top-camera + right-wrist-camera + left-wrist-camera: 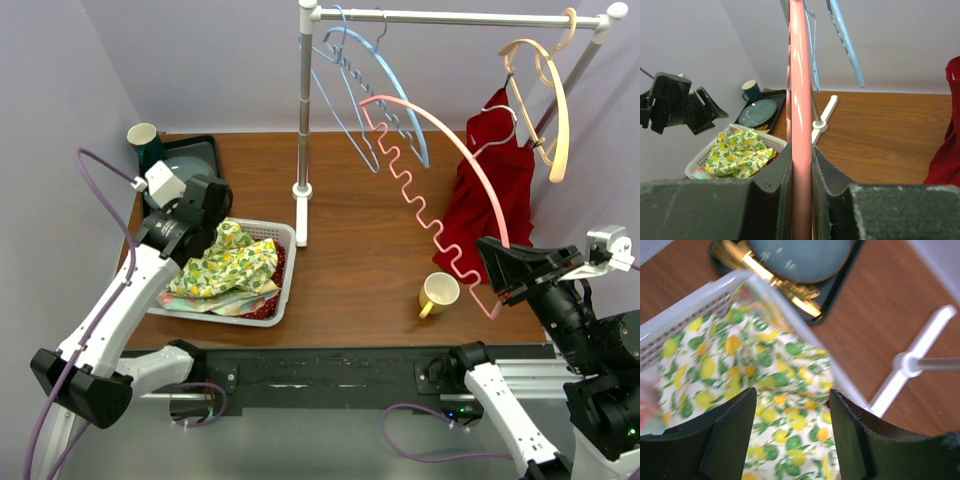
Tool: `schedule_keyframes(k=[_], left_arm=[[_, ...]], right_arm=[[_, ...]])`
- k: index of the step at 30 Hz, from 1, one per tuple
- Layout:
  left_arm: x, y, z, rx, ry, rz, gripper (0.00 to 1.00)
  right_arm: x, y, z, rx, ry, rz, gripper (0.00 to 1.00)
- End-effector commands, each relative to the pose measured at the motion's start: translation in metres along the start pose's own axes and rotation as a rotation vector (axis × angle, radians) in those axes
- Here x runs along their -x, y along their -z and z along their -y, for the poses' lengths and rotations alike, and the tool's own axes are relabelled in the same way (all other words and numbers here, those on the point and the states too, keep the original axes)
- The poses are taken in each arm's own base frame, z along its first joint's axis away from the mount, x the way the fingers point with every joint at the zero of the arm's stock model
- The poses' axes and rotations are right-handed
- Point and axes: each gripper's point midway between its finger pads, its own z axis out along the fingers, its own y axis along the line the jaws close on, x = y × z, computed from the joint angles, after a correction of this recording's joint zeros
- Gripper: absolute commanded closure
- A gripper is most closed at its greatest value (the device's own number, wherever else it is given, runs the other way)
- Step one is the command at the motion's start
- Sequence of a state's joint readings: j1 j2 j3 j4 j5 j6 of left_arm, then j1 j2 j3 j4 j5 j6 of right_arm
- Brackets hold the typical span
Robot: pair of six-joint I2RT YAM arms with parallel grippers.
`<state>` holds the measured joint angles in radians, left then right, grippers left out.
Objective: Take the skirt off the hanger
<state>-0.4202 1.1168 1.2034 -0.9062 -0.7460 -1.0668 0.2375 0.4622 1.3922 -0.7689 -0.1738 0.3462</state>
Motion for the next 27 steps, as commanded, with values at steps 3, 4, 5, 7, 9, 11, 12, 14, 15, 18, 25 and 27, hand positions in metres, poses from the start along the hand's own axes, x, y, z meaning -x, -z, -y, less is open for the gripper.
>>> schedule_keyframes(k=[3, 4, 5, 7, 9, 11, 12, 14, 15, 18, 25, 27], left_arm=[[-0.061, 0.001, -0.057, 0.142, 0.026, -0.175, 0.38], [-0.093, -0.006, -0.065, 0.128, 0.003, -0.253, 0.39], [-0.105, -0.011, -0.062, 0.084, -0.002, -0.272, 0.39], [-0.140, -0.026, -0.065, 0.040, 0.021, -0.317, 0.41], [-0.167, -0.039, -0.085, 0.110, -0.002, -0.349, 0.41], [-0.178, -0.043, -0.097, 0.170, -0.010, -0.365, 0.41], [-0.182, -0.045, -0.102, 0.198, -0.025, -0.375, 0.40], [-0.180, -0.044, -0.099, 0.199, -0.020, -0.376, 0.39], [-0.173, -0.042, -0.090, 0.177, -0.005, -0.370, 0.37], [-0.138, -0.032, -0.064, 0.092, 0.019, -0.306, 0.33], [-0.038, 0.005, -0.036, -0.029, 0.013, -0.085, 0.19], [-0.017, 0.017, -0.019, -0.124, 0.022, -0.045, 0.15]], right_arm=[[0.020, -0.004, -0.002, -0.001, -0.012, 0.081, 1.00], [0.019, -0.006, -0.001, -0.007, -0.015, 0.077, 1.00], [0.019, -0.007, 0.000, -0.012, -0.019, 0.074, 1.00], [0.020, -0.008, 0.000, -0.012, -0.023, 0.077, 1.00], [0.021, -0.008, 0.000, -0.014, -0.023, 0.077, 1.00], [0.025, -0.006, -0.001, -0.013, -0.022, 0.084, 1.00], [0.026, -0.005, -0.002, -0.013, -0.020, 0.088, 1.00], [0.030, -0.002, -0.002, -0.016, -0.028, 0.104, 1.00], [0.030, -0.003, -0.002, -0.020, -0.032, 0.107, 1.00], [0.032, -0.002, 0.000, -0.034, -0.042, 0.111, 1.00], [0.040, -0.006, 0.011, -0.099, -0.034, 0.123, 1.00], [0.044, -0.008, 0.015, -0.125, -0.029, 0.137, 1.00]])
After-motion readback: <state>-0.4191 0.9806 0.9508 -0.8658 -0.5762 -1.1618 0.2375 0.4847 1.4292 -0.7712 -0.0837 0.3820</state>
